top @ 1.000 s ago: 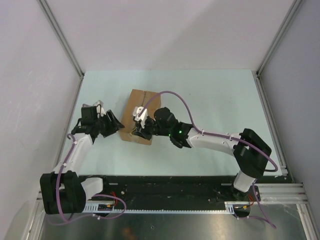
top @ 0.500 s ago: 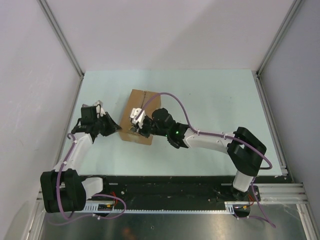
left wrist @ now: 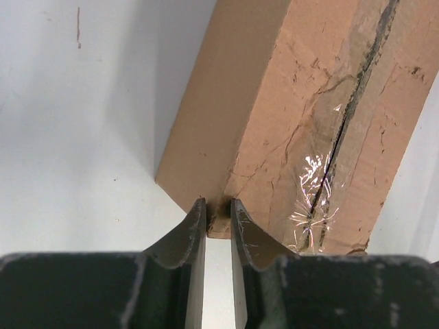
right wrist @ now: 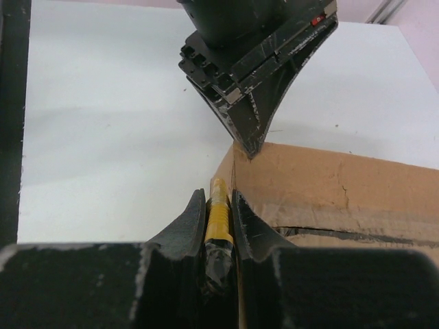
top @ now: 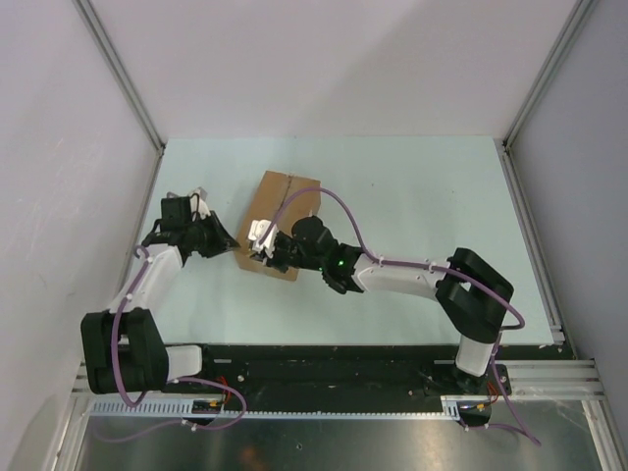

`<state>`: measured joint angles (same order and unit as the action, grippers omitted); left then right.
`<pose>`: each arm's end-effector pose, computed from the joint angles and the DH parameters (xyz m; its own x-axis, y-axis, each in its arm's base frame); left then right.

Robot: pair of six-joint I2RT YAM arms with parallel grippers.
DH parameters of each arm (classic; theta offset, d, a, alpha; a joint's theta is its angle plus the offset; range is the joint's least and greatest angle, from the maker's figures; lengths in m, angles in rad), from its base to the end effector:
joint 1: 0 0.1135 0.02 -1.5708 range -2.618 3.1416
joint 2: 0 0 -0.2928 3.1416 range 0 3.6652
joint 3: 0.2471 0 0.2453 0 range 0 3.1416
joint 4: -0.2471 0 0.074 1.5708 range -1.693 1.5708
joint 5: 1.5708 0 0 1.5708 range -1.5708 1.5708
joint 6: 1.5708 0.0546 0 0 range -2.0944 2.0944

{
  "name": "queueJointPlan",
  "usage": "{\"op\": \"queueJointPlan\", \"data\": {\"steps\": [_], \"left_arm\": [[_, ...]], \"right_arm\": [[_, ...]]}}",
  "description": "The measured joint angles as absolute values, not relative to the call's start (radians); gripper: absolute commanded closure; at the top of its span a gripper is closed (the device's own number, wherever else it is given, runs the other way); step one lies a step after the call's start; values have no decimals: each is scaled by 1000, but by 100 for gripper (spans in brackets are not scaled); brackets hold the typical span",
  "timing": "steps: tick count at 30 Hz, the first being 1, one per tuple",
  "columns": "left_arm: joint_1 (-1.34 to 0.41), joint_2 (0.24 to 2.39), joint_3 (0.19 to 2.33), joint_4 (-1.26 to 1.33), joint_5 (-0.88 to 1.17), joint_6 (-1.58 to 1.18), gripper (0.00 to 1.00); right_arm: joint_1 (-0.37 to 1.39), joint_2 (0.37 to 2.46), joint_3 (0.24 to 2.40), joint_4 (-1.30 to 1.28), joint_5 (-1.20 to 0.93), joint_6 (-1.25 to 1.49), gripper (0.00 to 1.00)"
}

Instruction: Unpack the express box

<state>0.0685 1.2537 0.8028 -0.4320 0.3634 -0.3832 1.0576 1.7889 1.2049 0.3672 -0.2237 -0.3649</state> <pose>0.2491 -0.0024 0.2455 -0.7751 -0.4035 -0.4862 -0.1387 0.8594 -0.4921 0.2050 0.3885 0.2909 0.2424 -0.2785 -0.9293 -0.9306 0.2040 -0.3039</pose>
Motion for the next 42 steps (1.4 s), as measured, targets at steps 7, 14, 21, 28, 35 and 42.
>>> {"op": "queueJointPlan", "data": {"steps": [7,14,21,28,35,42], "left_arm": [[68,1314,852,-432,376,-347,100],[68,1325,860,-432,378,-334,100],[68,1326,860,-432,379,-331,100],[68,1326,860,-432,379,-331,100],[68,1326,860,-432,379,-331,100],[68,1326,860,-432,379,-331,100]], "right_arm": [[1060,1838,1218,411,-194,-401,100],[1058,1851,1220,440,-162,-428,100],[1058,1851,1229,455,-147,-442,100],[1058,1853,1233,449,-147,-446,100],[1058,1854,1233,437,-147,-445,100],[1058,1855,1233,430,-147,-445,100]]}}
